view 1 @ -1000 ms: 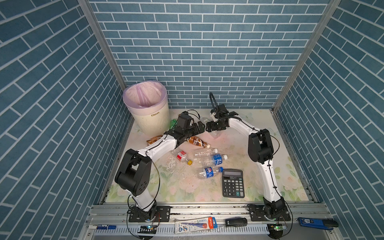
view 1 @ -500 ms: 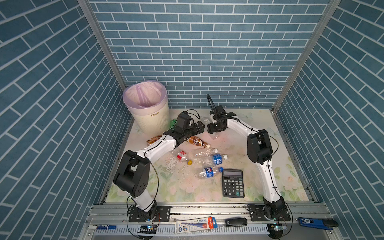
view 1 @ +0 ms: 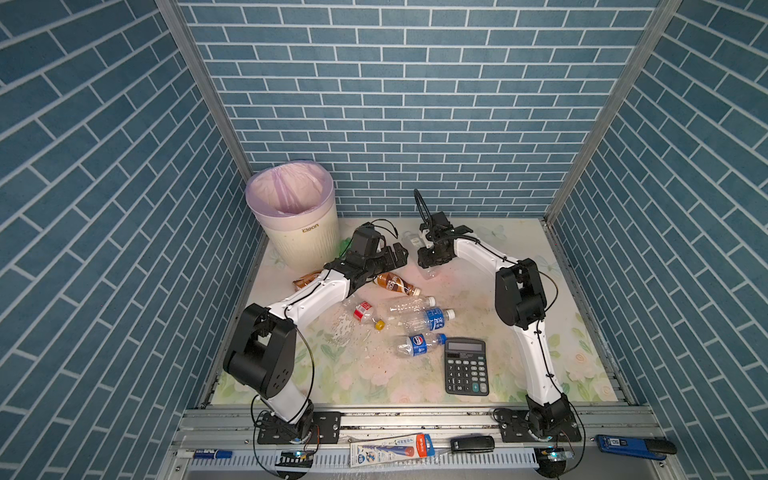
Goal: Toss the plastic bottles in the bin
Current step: 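Lift the white-label bottle upright with right gripper while left gripper grasps its cap end, then carry the white-label bottle toward the bin with left gripper while right arm draws back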
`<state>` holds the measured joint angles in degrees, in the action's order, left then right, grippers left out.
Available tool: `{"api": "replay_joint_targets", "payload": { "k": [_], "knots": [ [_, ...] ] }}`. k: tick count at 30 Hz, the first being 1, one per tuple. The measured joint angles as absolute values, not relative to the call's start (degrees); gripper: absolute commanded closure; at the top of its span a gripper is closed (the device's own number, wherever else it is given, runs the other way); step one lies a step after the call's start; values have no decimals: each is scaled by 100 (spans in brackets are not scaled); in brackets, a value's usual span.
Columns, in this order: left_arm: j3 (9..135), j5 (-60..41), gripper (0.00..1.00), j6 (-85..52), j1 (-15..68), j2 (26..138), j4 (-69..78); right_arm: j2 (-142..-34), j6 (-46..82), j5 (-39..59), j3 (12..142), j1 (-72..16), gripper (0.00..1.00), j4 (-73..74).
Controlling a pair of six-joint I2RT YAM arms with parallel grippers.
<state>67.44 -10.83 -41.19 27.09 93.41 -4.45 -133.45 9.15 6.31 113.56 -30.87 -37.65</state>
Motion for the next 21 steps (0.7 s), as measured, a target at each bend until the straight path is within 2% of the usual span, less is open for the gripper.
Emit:
{"api": "replay_joint_targets", "payload": {
  "k": [14,21],
  "knots": [
    [7924,-1463,1,-4392,2558,9535,-574,-11198,1229,1103,10272,-3087,52,-3262],
    [8519,-1643,1,-4591,2521,9918,-517,-10632,1474,1457,9957,-3109,52,-2961]
  ]
}}
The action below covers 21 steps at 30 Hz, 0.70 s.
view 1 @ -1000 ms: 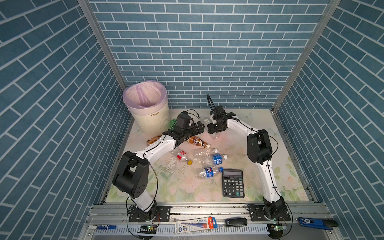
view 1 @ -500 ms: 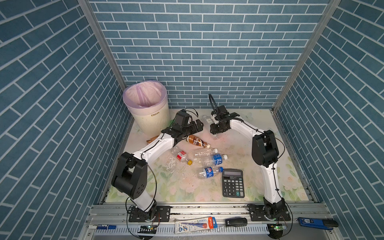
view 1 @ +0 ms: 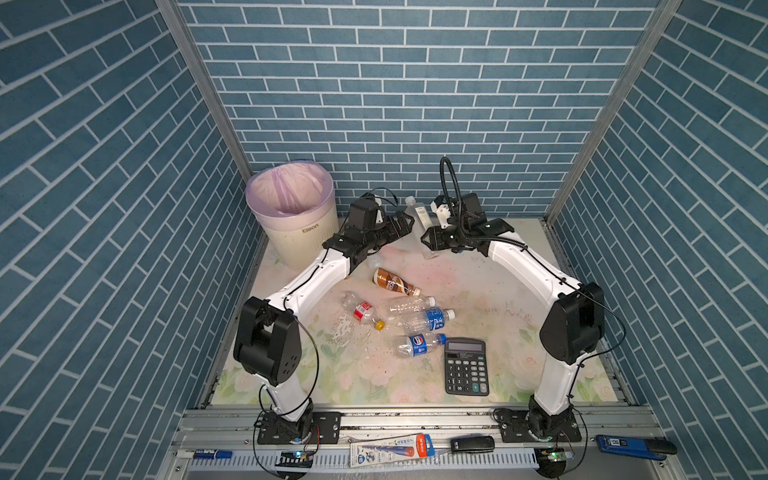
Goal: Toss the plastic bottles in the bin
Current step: 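Carry the white-label bottle toward the bin with left gripper while right arm draws back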
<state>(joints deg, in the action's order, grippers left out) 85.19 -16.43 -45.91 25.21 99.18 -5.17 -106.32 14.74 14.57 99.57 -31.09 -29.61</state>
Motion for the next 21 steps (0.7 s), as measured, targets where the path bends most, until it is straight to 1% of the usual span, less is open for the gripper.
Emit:
{"api": "replay_joint_targets", "payload": {
  "k": [6,14,16,21],
  "knots": [
    [8919,-1643,1,-4641,2519,10149,-534,-10368,1553,1715,9743,-3164,52,-2779],
    [9258,-1634,10,-4654,2541,10388,-554,-10219,1625,2018,9647,-3256,52,-2591],
    [9327,-1634,15,-4628,2543,10453,-589,-10215,1625,2080,9647,-3264,52,-2541],
    [9411,-1640,37,-4556,2561,10477,-580,-10215,1629,2189,9638,-3280,52,-2519]
  ]
}}
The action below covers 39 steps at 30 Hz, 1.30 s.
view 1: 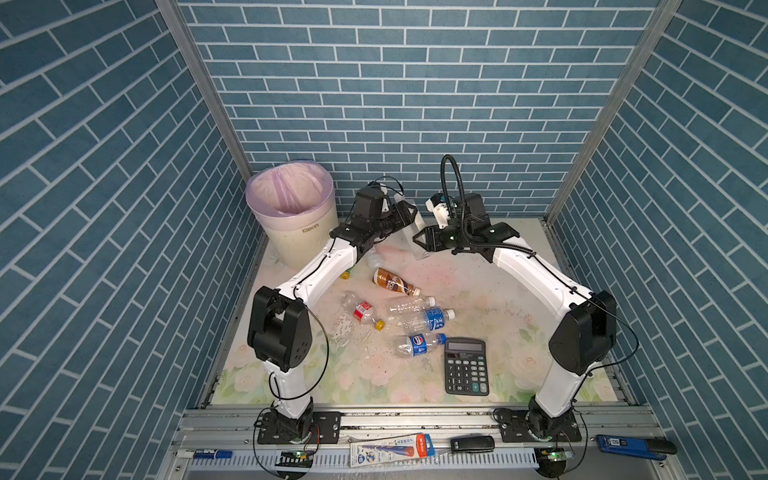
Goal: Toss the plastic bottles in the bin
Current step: 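Carry the white-label bottle toward the bin with left gripper while right arm draws back, then raise the white-label bottle over the bin and open the left gripper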
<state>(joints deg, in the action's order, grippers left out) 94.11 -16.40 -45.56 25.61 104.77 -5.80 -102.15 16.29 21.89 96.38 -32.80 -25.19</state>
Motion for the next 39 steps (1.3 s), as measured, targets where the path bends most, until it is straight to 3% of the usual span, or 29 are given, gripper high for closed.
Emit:
{"api": "replay_joint_targets", "payload": {
  "k": [4,10,25,39],
  "knots": [
    [9465,-1653,48,-4613,2561,10477,-574,-10210,1697,2241,9636,-3280,49,-2412],
    [9550,-1634,56,-4482,2563,10477,-644,-10208,1769,2300,9636,-3288,36,-2353],
    [9618,-626,63,-3100,2390,9863,-1166,-9607,1699,2290,9544,-3358,1,-2086],
    [9911,591,67,-974,1896,8827,-469,-9590,1645,2314,9924,-3911,1,-1201]
  ]
}}
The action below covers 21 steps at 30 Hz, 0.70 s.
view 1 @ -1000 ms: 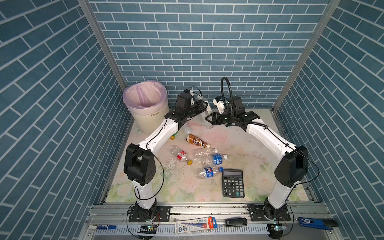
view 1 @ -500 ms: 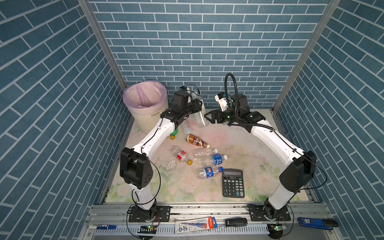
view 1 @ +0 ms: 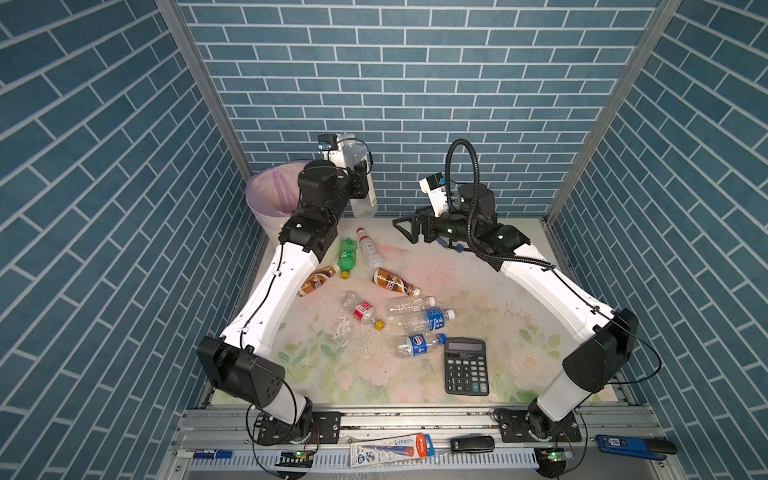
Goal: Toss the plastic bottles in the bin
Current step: 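Raise the white-label bottle over the bin and open the left gripper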
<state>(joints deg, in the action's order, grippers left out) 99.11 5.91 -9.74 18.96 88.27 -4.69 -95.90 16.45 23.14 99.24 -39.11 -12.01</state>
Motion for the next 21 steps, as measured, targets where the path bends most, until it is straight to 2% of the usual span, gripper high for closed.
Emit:
{"api": "replay_joint_targets", "payload": {
  "k": [12,17,21],
  "knots": [
    [9948,893,66,338,1264,8285,1118,-10488,1457,2412,11819,-4344,1,-1050],
    [10318,847,64,626,1059,8309,1413,-10667,1450,2432,11968,-4383,1,-1116],
    [11019,725,63,469,578,8617,1286,-10825,1450,2427,11974,-4388,1,-1186]
  ]
}}
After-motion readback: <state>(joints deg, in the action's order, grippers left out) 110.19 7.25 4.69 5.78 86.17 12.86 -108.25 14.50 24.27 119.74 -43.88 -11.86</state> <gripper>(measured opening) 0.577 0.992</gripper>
